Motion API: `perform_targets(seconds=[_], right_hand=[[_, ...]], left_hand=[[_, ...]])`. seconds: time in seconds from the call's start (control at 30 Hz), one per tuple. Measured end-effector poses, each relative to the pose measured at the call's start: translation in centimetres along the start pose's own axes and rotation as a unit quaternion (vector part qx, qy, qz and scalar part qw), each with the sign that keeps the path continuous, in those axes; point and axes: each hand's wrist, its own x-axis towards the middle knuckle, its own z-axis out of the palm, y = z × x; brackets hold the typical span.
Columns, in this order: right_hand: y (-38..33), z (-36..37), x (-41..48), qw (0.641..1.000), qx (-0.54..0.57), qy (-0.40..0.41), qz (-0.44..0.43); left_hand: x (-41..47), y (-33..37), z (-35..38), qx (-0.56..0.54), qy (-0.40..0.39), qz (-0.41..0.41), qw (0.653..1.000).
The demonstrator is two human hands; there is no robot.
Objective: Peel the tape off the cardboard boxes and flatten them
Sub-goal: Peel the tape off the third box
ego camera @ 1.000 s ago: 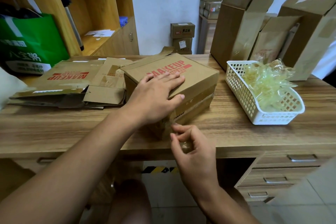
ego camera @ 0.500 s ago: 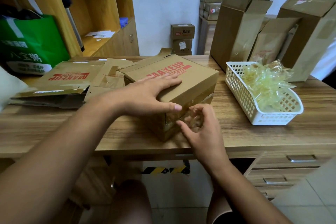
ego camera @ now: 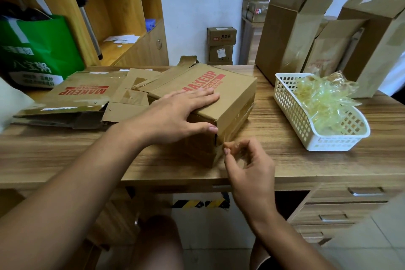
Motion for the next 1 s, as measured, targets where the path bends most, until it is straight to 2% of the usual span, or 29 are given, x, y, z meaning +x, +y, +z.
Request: perform_targets(seconds=[0.2, 0.47, 0.6, 0.7, 0.8, 1.0], right_hand=[[-2.1, 0.7, -2.8, 0.999, 0.006, -0.021, -0.027], [-0.3, -1.8, 0.1, 0.996, 0.004, -0.040, 0.078], [0.7, -2.6, 1.9, 0.996, -0.076, -0.020, 0.041], [0.9, -2.8, 3.0, 0.996, -0.081, -0.027, 0.016], [0.9, -2.6, 3.0, 0.998, -0.057, -0.040, 0.000], [0.7, -1.2, 1.0, 1.000, -0.015, -0.005, -0.003]], left_hand=[[0.3, 0.7, 0.7, 0.035, 0.033, -0.018, 0.999], [0.8, 1.3, 1.0, 0.037, 0.066, -0.051, 0.996], [0.8, 0.1, -0.3, 0.000, 0.008, -0.051, 0.999], [0.8, -1.1, -1.1, -0.026, -0.021, -0.027, 0.999], [0.9, -1.0, -0.7, 0.005, 0.017, -0.022, 1.000], [1.5, -0.1, 1.2, 0.057, 0.093, -0.034, 0.993]])
